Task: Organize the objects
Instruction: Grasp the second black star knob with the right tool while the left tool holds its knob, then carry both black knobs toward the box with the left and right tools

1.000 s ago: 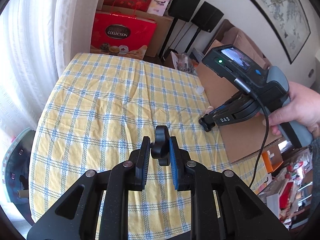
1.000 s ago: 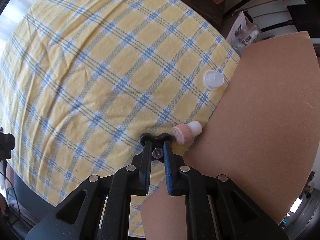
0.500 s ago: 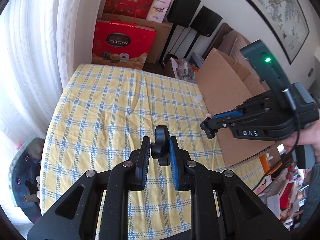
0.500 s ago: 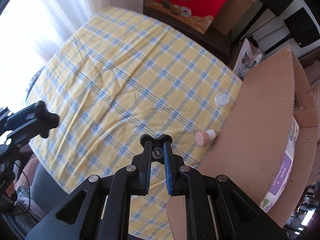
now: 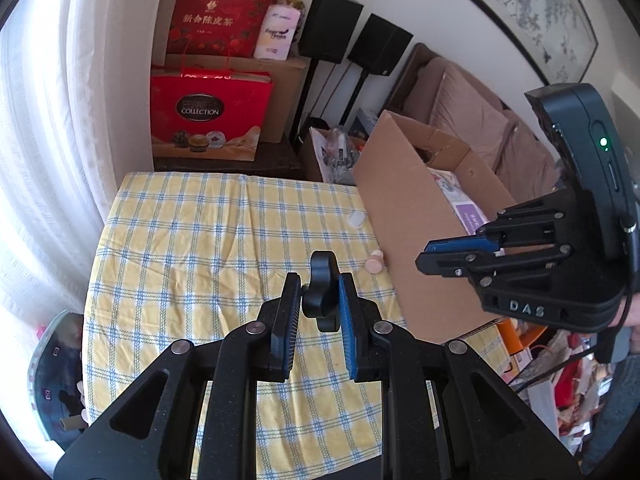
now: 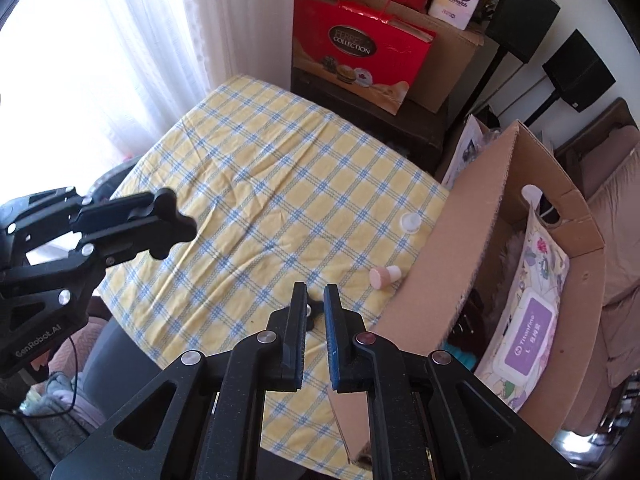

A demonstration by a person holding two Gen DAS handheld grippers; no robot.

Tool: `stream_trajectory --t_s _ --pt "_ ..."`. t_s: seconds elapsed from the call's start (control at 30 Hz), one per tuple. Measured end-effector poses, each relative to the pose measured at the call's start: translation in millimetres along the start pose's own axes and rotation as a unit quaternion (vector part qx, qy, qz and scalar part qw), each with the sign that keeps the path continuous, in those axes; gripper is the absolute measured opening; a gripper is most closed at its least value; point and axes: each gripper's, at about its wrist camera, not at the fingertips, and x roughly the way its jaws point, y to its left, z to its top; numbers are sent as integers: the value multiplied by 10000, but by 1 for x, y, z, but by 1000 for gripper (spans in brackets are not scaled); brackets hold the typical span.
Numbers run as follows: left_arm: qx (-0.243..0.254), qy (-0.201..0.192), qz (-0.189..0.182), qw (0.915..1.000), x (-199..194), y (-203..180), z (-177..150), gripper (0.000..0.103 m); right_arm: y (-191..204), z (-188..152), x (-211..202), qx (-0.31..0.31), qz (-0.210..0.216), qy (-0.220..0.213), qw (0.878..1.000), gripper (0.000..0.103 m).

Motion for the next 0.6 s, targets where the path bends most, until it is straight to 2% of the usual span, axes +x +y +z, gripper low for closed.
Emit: stream_trajectory --t_s 0.1,0.13,0.2,0.37,0.43,0.6 --pt "-24 3 56 10000 2 1 -1 17 5 -3 9 23 -76 56 10000 17" --pt "-48 20 54 10000 3 2 -3 17 9 -3 18 44 -79 97 9999 26" --pt "-74 45 123 9999 3 6 -9 17 14 -4 34 85 -102 168 9998 32" --pt "-89 74 380 9992 4 21 -21 17 20 -9 69 437 -61 244 9987 37" --pt "-134 83 401 9991 5 27 -24 17 18 -11 79 622 -119 256 9977 46" --pt "-207 129 377 9990 9 34 -30 17 6 -17 101 1082 -54 449 9931 52"
